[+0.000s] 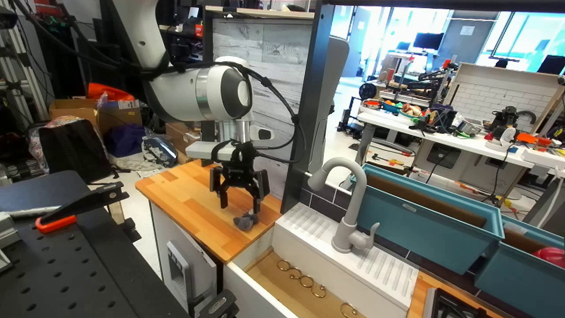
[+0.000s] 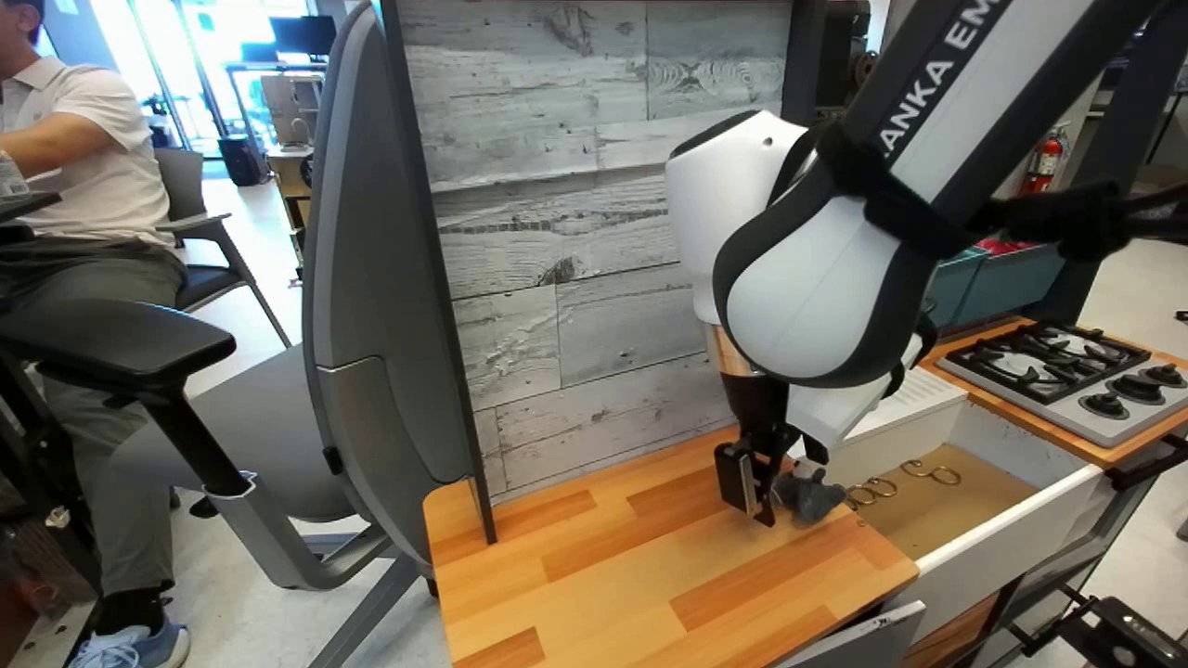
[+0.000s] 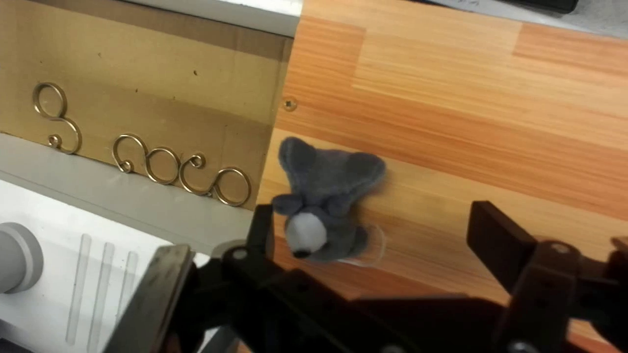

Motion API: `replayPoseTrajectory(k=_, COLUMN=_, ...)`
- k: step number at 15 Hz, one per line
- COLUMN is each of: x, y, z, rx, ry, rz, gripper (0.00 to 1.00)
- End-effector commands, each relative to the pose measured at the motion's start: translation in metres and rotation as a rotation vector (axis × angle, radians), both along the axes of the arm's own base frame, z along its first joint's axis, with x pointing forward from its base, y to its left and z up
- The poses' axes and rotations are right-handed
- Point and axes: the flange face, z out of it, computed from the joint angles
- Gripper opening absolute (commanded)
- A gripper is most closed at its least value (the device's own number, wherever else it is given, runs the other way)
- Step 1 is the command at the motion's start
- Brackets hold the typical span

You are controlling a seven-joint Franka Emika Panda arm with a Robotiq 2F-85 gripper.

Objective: Move the bear plush toy to the right

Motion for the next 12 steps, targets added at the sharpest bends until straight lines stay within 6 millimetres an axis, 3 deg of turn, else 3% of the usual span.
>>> replayPoseTrajectory(k=1, x=-0.02, y=0.033, z=0.032, rx=0.062, ry=0.018, rz=0.038, gripper=1.0)
replayPoseTrajectory(k=5, x=-0.045, y=0.074, z=0.078, rx=0.211, ry=-0.075, rz=0.113, gripper=1.0)
replayPoseTrajectory(k=9, x=-0.067, y=0.08, z=0.113, rx=0.319, ry=-0.075, rz=0.046, gripper=1.0)
replayPoseTrajectory(k=10, x=-0.052, y=0.091, z=0.093, rx=0.271, ry=-0.09, rz=0.062, gripper=1.0)
replayPoseTrajectory(k=12, x=-0.06, y=0.087, z=0.105, rx=0.296, ry=-0.078, rz=0.046, gripper=1.0)
